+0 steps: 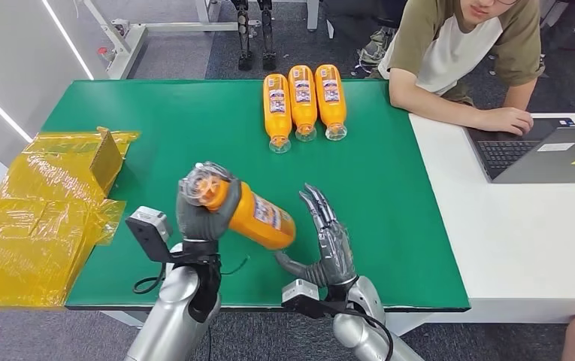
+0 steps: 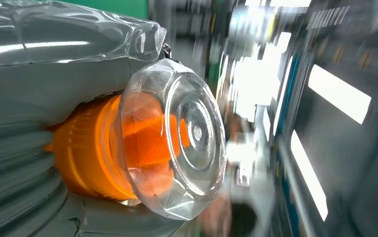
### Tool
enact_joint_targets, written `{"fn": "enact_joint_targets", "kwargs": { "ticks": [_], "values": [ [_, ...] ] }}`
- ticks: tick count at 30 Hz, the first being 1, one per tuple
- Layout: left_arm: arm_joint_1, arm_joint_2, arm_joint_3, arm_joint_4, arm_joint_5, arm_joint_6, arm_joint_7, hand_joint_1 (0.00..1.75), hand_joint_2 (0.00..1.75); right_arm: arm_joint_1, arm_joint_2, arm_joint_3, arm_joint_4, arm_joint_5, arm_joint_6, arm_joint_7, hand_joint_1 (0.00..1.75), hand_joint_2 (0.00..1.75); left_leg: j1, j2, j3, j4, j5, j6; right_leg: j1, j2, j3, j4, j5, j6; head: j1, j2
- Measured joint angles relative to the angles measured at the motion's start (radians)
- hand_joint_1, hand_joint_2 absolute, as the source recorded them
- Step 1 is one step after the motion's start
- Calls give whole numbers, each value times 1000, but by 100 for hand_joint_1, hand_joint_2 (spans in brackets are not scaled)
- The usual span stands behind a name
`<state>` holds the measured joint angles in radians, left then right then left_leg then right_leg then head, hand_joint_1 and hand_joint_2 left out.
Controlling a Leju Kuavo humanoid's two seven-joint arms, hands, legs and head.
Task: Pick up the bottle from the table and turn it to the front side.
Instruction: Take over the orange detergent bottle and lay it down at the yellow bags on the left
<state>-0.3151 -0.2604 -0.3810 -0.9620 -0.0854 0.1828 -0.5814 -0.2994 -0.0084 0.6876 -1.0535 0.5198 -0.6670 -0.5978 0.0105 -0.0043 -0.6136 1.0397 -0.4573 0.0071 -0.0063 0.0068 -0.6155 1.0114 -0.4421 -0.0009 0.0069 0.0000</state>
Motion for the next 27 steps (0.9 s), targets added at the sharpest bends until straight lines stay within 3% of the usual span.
{"fn": "enact_joint_targets", "kwargs": {
  "ticks": [5, 9, 14, 19, 24, 27],
  "values": [
    [-4, 100, 70, -119, -206, 254, 44, 175, 175, 137, 15, -36, -129, 36, -3, -12, 0, 175, 0, -1, 0, -1, 0, 0, 1, -1, 0, 0, -1, -1, 0, 0],
    [-47, 196, 95, -115, -365, 310, 89, 175, 175, 244, 33, -71, -252, -18, -3, -57, 0, 175, 1, -1, 0, -1, 0, -1, 1, -1, 0, 1, -2, -2, 0, 0],
    [-146, 307, 96, -1, -525, 364, 139, 175, 175, 328, 53, -93, -384, -80, -3, -80, 0, 175, 1, 1, 1, -1, 1, -2, 0, 0, -1, 1, -1, -3, 0, 0],
    [-264, 391, 81, 194, -853, 478, 316, 175, 175, 350, 61, -96, -453, -92, -3, -79, 0, 175, 0, 1, 1, -1, 3, -4, 0, 0, -1, 1, 0, -3, 0, 0],
    [-376, 428, 36, 394, -1095, 443, 512, 175, 175, 368, 68, -100, -481, -96, -3, -92, 0, 175, 0, 1, 1, -1, 3, -4, 0, 0, -1, 1, 0, -3, 0, 0],
    [-417, 439, 9, 479, -1161, 394, 579, 175, 175, 381, 68, -106, -495, -88, -3, -97, 0, 175, 0, 1, 1, -1, 2, -4, 0, 2, -1, 1, 0, -3, 1, 0]
  ]
}}
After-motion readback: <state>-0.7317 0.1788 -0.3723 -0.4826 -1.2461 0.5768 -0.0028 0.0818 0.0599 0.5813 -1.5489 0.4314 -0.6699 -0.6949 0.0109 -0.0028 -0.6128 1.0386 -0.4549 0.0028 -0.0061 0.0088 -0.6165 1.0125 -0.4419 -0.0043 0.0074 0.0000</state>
